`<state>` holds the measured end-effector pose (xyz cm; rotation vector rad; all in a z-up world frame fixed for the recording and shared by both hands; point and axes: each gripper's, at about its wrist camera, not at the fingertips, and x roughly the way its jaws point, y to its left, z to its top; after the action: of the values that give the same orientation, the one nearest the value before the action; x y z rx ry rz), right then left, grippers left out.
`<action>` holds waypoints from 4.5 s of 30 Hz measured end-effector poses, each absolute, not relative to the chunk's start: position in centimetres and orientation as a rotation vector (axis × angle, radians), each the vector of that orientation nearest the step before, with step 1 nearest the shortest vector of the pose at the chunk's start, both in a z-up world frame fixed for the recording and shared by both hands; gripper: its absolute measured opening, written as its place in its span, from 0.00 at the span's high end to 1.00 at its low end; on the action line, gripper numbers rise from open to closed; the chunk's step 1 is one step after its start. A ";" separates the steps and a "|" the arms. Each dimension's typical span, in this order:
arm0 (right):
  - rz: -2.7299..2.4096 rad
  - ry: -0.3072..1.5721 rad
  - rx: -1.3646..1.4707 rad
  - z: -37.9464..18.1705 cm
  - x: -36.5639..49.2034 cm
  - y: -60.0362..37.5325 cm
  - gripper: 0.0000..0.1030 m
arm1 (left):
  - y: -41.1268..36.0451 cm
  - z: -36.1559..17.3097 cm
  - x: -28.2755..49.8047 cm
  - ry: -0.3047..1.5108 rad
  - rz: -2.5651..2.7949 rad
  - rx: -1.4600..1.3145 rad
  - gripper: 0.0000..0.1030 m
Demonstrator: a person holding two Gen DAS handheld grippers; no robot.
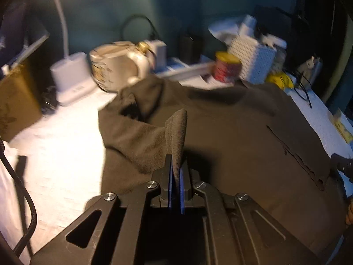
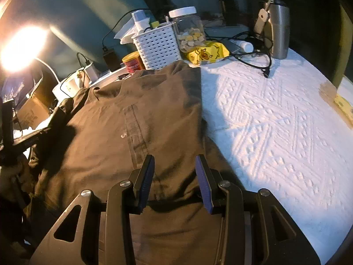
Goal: Fold small clothes
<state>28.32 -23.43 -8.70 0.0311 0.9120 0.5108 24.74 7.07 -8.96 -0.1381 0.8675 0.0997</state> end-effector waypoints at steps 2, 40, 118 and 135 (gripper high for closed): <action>0.501 0.910 0.028 -8.6 28.3 -23.6 0.60 | 6.3 -9.9 25.5 0.922 0.087 -0.147 0.82; 0.536 0.900 -0.016 -7.9 26.3 -21.2 0.60 | 6.1 -8.2 16.4 0.956 -0.289 -0.239 0.24; 0.530 0.900 -0.011 -7.8 23.6 -22.7 0.60 | 3.5 -8.0 15.6 0.923 -0.271 -0.016 0.24; 0.505 0.902 -0.001 -8.2 24.7 -23.8 0.60 | 3.2 -8.5 15.8 0.938 -0.218 -0.050 0.24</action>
<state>24.67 -23.84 -8.22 -0.0011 0.9021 0.5049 15.83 3.15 -8.45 -0.0504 0.9379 -0.2178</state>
